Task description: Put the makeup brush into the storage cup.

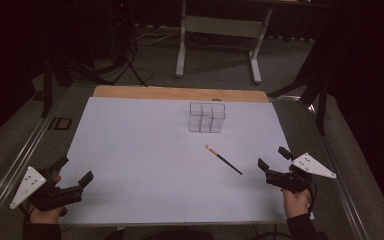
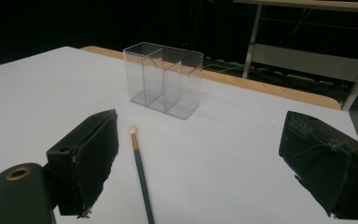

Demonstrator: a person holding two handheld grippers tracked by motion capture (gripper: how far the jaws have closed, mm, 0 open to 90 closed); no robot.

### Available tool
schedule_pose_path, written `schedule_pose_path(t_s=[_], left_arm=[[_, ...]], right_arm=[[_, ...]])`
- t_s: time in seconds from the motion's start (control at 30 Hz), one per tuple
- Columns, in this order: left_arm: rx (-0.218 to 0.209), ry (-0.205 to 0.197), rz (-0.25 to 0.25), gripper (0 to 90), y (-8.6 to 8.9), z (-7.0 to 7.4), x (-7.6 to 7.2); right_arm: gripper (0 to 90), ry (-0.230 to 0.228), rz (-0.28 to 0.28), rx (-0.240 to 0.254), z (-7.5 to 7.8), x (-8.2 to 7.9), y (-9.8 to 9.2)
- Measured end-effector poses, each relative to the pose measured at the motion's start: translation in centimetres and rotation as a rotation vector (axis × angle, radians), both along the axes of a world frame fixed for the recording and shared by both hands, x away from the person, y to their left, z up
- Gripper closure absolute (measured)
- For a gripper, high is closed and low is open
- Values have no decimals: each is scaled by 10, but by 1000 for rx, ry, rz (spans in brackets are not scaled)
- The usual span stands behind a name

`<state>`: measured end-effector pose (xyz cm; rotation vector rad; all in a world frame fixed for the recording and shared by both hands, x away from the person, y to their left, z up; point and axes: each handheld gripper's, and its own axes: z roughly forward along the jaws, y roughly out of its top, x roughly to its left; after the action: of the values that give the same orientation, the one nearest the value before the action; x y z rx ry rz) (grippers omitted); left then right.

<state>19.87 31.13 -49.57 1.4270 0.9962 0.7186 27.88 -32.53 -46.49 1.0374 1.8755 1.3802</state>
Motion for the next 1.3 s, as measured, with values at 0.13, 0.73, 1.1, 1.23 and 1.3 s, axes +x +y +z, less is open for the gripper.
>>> schedule_pose_path(t_s=[0.13,0.73,1.1,1.23,1.3], left_arm=[[-2,-1,-2,0,0,0,1],[7,-1,-10,0,-3,0,4],[2,2,-8,0,-5,0,5],[6,6,-32,0,-6,0,5],[10,4,-34,0,-6,0,5]], right_arm=[[114,-6,3,-3,0,-1,0],[115,-39,65,-12,7,-4,8],[128,-55,80,-46,6,-1,9],[132,-54,105,-62,8,-1,13],[132,-55,109,-59,9,-2,14]])
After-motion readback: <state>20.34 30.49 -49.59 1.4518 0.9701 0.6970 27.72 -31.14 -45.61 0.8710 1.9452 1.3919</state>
